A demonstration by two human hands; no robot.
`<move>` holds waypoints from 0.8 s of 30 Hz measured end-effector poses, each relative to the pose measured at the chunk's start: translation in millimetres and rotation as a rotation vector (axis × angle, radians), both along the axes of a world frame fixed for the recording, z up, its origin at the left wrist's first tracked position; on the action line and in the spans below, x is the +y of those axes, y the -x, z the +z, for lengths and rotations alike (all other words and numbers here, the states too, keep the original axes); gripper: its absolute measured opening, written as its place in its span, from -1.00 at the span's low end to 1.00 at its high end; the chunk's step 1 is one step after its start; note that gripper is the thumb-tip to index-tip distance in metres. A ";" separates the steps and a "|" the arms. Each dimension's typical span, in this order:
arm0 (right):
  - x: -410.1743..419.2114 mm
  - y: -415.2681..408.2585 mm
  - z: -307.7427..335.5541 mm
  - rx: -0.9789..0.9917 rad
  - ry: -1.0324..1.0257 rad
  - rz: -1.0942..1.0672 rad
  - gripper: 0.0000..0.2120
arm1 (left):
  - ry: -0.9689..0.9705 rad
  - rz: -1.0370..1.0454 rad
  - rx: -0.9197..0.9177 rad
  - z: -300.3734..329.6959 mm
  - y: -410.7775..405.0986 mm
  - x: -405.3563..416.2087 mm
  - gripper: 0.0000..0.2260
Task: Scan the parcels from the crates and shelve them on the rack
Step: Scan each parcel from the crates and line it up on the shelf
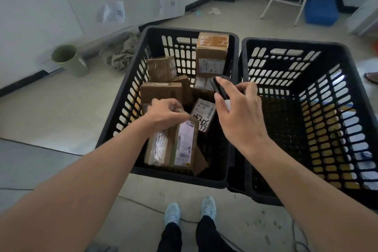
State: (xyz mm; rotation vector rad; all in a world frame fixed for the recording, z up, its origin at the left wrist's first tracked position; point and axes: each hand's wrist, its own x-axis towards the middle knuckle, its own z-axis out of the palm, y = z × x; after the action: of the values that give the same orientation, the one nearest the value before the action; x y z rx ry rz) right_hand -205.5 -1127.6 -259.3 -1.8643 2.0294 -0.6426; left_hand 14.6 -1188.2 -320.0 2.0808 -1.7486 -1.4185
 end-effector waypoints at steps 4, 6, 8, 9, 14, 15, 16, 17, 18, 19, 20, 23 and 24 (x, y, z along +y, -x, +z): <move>-1.6 -1.3 0.5 0.003 0.004 0.001 -0.54 | -0.114 -0.092 0.044 2.4 -1.3 -2.0 -0.62; -2.9 -1.7 1.0 -0.001 0.001 0.005 -0.54 | -0.170 -0.135 0.022 13.3 1.8 -5.1 -0.62; -4.5 -2.3 2.0 -0.003 -0.003 0.009 -0.54 | -0.253 -0.194 -0.022 32.3 5.5 -10.8 -0.58; -5.0 -2.7 3.1 -0.006 -0.006 0.011 -0.54 | -0.291 -0.238 -0.065 43.1 7.0 -15.0 -0.56; -9.1 -5.9 13.9 -0.026 0.010 0.012 -0.54 | -0.307 -0.320 -0.126 87.1 1.3 -35.6 -0.52; -9.8 -6.5 17.2 -0.032 0.012 0.008 -0.54 | -0.299 -0.277 -0.079 92.0 -2.1 -37.8 -0.47; -10.4 -7.3 21.7 -0.040 0.014 0.006 -0.54 | -0.291 -0.220 -0.018 96.2 -6.1 -38.7 -0.40; -10.6 -8.4 26.8 -0.051 0.019 0.004 -0.54 | -0.269 -0.164 0.031 99.9 -10.8 -38.4 -0.35; -11.0 -9.7 32.5 -0.064 0.028 0.002 -0.54 | -0.225 -0.128 0.055 102.3 -15.6 -38.1 -0.35; -11.7 -11.0 38.3 -0.079 0.038 0.003 -0.55 | -0.169 -0.105 0.059 103.1 -21.3 -37.6 -0.36; -12.3 -12.5 43.9 -0.095 0.041 0.010 -0.55 | -0.107 -0.087 0.063 103.0 -27.4 -36.3 -0.38; -14.4 -16.3 59.2 -0.170 0.013 0.038 -0.57 | 0.107 -0.010 0.108 105.9 -43.0 -31.2 -0.38; -14.3 -17.1 64.5 -0.197 -0.008 0.044 -0.57 | 0.174 0.020 0.139 109.1 -46.3 -30.3 -0.37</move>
State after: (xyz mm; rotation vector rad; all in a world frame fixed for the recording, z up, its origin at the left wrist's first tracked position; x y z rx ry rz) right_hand -188.5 -1141.9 -194.8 -1.7600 1.8592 -0.7723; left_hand 60.9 -1218.4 -210.9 1.8612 -1.7247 -1.3188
